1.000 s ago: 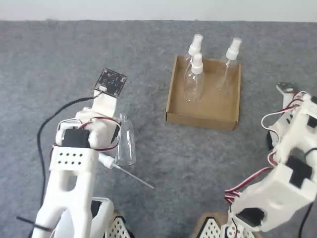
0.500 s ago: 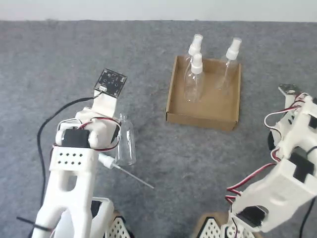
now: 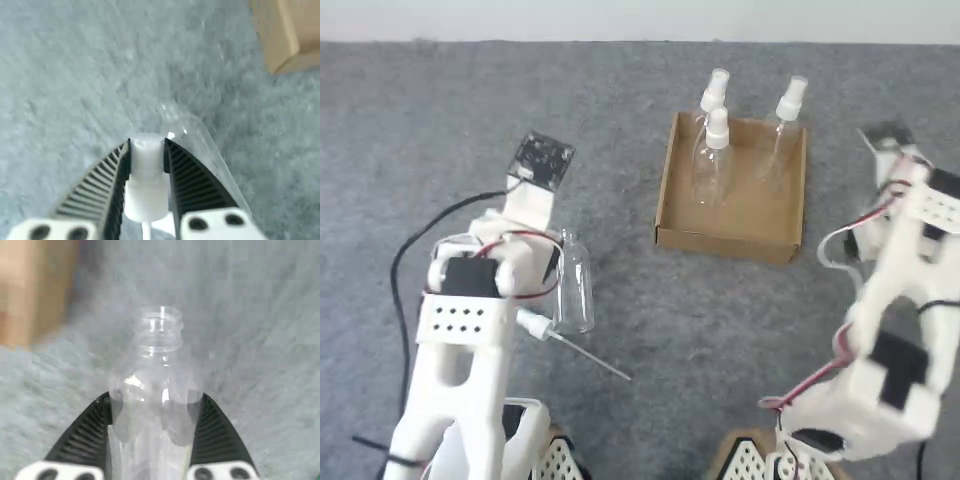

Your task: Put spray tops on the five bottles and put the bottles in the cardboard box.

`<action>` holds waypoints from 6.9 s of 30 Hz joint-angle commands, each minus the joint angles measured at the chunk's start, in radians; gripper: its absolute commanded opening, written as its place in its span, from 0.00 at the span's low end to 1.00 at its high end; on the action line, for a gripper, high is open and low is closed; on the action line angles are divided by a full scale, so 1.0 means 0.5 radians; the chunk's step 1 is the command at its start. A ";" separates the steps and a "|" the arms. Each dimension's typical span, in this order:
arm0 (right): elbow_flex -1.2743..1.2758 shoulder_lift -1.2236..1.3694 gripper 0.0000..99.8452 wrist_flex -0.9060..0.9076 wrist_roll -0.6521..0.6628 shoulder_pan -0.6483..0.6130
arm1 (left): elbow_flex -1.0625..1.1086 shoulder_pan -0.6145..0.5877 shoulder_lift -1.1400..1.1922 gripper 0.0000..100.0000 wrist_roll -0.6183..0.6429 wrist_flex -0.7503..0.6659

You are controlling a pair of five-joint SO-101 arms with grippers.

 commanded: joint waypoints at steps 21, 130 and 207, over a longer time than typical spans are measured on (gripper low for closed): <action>1.473 -1.634 0.01 -1.398 -0.979 -2.257 | -1.158 0.009 -0.684 0.01 0.844 0.071; 2.170 -1.837 0.01 -2.389 -1.424 -2.371 | -0.569 0.245 -0.675 0.13 0.577 -0.043; 0.580 -1.530 0.01 -0.717 -1.421 -2.217 | 1.020 0.454 -1.534 0.27 0.491 -0.595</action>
